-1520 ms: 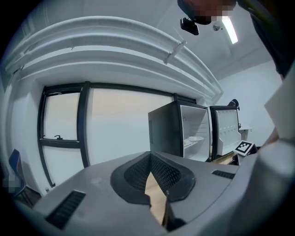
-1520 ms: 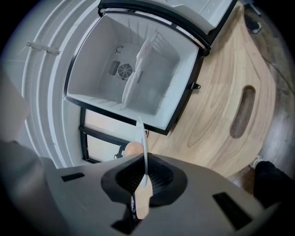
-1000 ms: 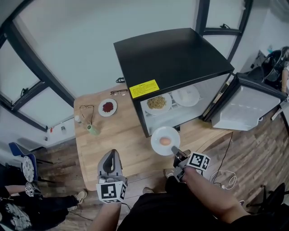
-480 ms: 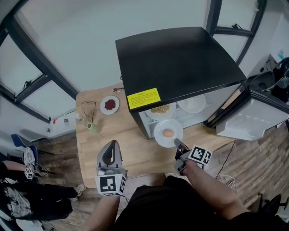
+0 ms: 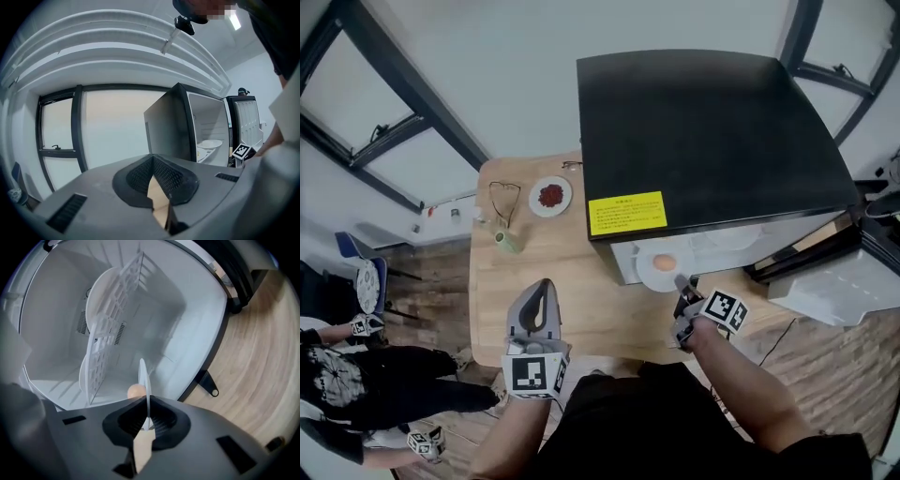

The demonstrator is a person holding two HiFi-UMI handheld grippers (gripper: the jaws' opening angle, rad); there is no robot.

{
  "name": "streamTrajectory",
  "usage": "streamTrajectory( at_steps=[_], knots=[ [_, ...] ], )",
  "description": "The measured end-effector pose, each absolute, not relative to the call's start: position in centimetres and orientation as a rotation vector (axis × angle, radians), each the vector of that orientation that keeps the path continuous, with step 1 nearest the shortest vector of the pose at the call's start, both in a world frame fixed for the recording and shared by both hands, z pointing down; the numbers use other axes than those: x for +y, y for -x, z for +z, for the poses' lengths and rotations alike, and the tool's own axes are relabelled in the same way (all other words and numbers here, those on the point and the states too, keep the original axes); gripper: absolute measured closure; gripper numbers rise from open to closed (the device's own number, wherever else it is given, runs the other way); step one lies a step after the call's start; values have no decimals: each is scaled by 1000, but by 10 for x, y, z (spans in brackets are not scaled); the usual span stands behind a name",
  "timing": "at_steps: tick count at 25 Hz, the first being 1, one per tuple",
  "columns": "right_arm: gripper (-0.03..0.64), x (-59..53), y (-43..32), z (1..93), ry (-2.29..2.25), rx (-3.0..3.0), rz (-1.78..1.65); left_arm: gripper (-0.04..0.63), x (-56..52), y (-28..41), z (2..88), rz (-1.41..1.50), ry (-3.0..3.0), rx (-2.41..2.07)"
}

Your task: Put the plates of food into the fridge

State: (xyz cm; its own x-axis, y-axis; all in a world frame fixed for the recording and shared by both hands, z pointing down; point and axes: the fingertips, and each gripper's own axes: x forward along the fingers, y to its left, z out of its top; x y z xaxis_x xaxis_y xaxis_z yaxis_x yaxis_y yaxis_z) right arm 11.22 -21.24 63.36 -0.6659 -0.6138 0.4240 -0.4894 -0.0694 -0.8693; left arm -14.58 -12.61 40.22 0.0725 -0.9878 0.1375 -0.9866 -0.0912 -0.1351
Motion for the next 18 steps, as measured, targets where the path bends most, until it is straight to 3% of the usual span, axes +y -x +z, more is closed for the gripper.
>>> streamTrajectory(
  at_steps=[18],
  knots=[
    [577, -271, -95, 661, 1457, 2258, -1847, 592, -91, 199, 412, -378, 2086, 2362]
  ],
)
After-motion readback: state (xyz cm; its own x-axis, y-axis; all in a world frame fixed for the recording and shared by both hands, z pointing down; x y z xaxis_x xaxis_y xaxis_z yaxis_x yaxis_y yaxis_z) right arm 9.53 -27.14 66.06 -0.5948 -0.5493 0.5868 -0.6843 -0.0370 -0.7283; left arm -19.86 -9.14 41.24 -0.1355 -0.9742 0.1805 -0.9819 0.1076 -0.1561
